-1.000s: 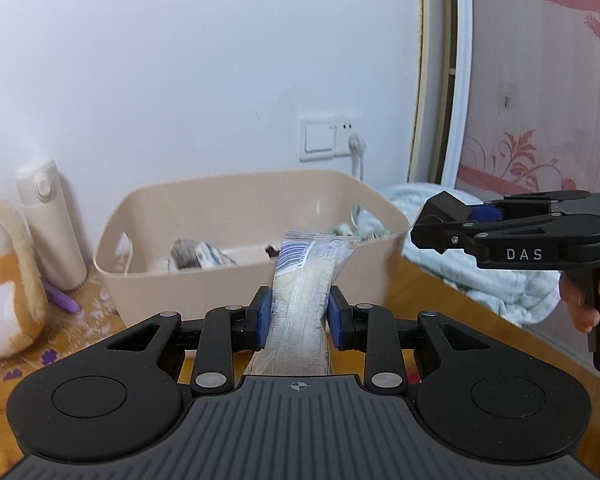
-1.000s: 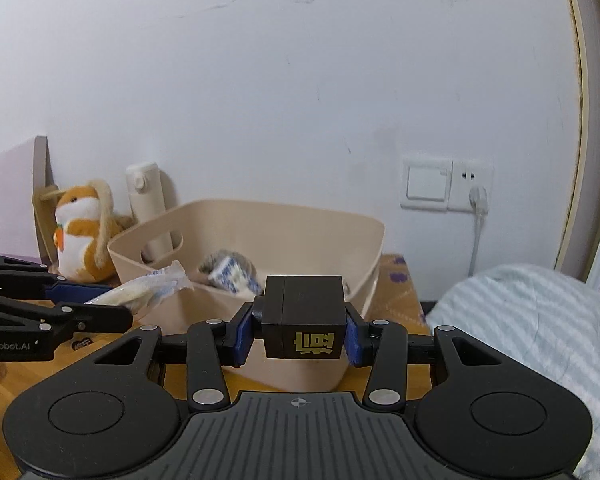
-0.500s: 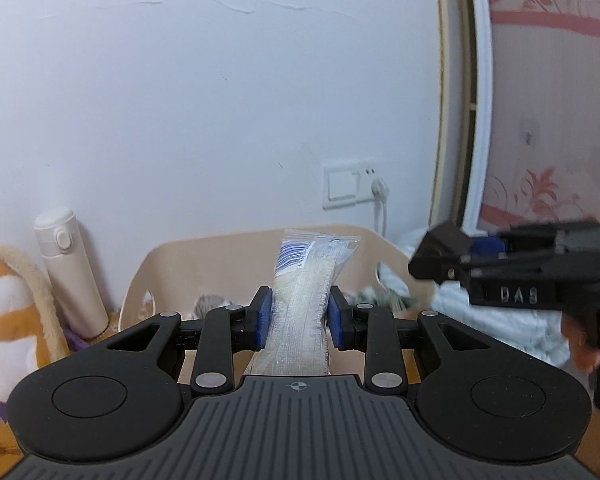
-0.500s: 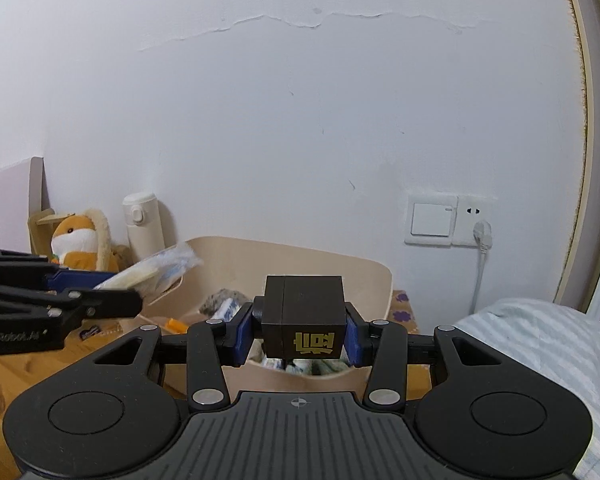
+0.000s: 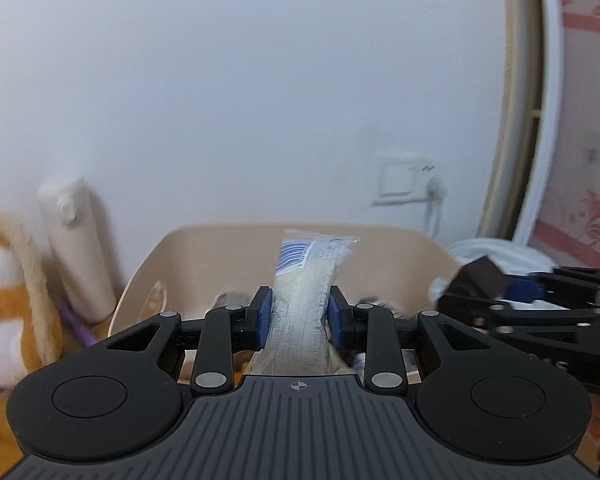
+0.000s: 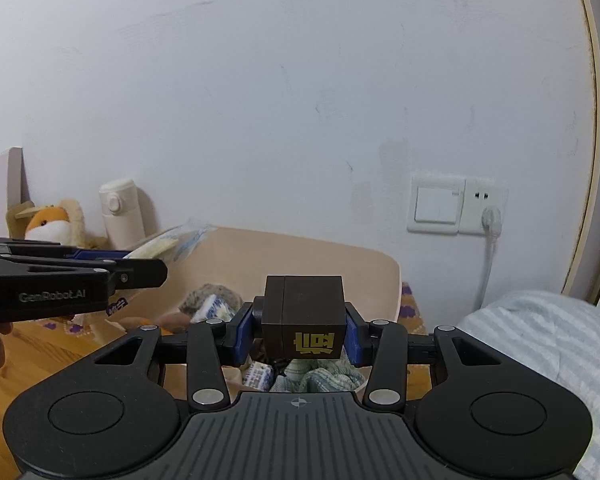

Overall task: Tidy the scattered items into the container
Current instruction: 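Open both tools to drop the packet and box into the basket, then withdraw both tools toward the brown scrunchie and Hello Kitty plush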

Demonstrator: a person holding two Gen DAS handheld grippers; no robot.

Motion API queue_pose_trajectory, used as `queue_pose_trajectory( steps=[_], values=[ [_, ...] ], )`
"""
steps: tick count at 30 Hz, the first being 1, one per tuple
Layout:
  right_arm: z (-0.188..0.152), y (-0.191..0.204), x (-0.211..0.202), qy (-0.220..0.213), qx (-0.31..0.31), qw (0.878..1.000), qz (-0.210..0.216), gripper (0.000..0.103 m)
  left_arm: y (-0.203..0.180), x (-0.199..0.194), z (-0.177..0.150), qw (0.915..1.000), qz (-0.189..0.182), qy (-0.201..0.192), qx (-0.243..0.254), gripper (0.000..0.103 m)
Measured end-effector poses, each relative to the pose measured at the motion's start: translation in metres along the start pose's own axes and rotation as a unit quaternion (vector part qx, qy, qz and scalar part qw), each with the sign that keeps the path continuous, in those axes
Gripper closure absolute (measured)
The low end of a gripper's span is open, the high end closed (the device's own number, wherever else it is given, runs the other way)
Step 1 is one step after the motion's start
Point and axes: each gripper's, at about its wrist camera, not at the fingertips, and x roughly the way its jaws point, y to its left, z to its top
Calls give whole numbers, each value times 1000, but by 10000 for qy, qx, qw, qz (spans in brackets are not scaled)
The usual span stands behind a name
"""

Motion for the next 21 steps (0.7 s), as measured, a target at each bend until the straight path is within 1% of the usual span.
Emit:
queue_pose_trajectory(
  steps=[2, 5, 10, 15, 16, 17, 18, 19, 21],
  values=[
    [-2, -2, 5, 52, 33, 10000, 0, 62, 4, 7, -2, 9999, 132, 87, -41, 74],
    [-5, -4, 13, 104, 29, 9999, -18, 62, 10, 12, -6, 9998, 140, 120, -9, 74],
    [-10, -4, 23, 209, 31, 9998, 8, 62, 9, 15, -7, 9997, 195, 133, 112, 74],
    [-12, -2, 25, 238, -28, 9997, -20, 62, 5, 17, -9, 9986, 458, 229, 146, 70],
    [-12, -2, 25, 246, -33, 9997, -11, 60, 5, 17, -9, 9986, 465, 216, 133, 64],
    [-12, -2, 25, 246, -33, 9997, 4, 57, 6, 16, -10, 9987, 450, 202, 128, 58],
    [-11, -3, 24, 230, -28, 9997, 10, 56, 6, 14, -10, 9988, 440, 187, 123, 44],
    [-11, -3, 23, 202, -20, 9998, 7, 52, 6, 12, -11, 9988, 453, 154, 111, 32],
    [-11, -4, 20, 168, -8, 9999, 12, 49, 6, 6, -12, 9985, 535, 31, 79, 26]
  ],
)
